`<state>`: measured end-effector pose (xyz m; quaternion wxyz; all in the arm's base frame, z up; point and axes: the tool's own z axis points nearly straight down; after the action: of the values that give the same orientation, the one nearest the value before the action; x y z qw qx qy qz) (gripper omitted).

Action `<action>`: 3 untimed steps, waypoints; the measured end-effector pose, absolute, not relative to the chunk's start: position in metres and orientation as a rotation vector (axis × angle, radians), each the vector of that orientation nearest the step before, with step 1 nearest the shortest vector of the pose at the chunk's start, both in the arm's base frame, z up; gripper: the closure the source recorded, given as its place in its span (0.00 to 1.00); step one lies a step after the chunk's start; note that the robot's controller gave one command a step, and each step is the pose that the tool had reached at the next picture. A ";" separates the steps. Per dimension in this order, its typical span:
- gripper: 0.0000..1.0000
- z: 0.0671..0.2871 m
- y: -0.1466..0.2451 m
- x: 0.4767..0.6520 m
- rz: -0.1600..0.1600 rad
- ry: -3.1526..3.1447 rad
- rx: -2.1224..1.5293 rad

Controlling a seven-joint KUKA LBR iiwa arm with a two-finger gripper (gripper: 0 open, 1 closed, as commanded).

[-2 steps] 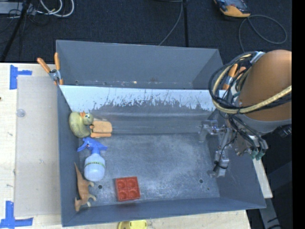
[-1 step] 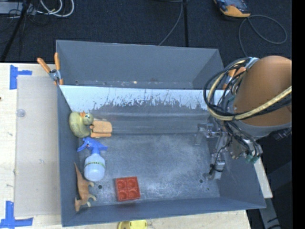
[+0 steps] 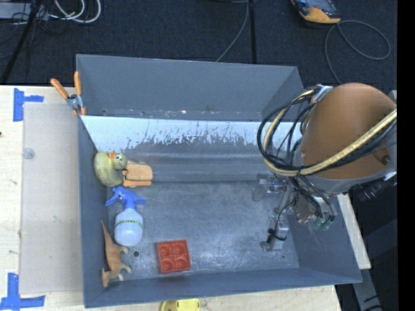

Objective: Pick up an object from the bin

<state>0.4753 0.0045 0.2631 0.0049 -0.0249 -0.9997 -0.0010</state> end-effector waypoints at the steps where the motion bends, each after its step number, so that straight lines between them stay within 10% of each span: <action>1: 0.00 0.258 0.059 0.479 0.000 -3.116 -0.380; 3: 0.00 0.220 0.058 0.476 0.002 -3.132 -0.054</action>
Offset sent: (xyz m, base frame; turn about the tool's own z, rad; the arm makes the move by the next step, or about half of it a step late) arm 0.0047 0.0333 -0.0613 -0.0213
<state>0.4762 0.0584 0.2205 0.0047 -0.0173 -0.9998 0.0007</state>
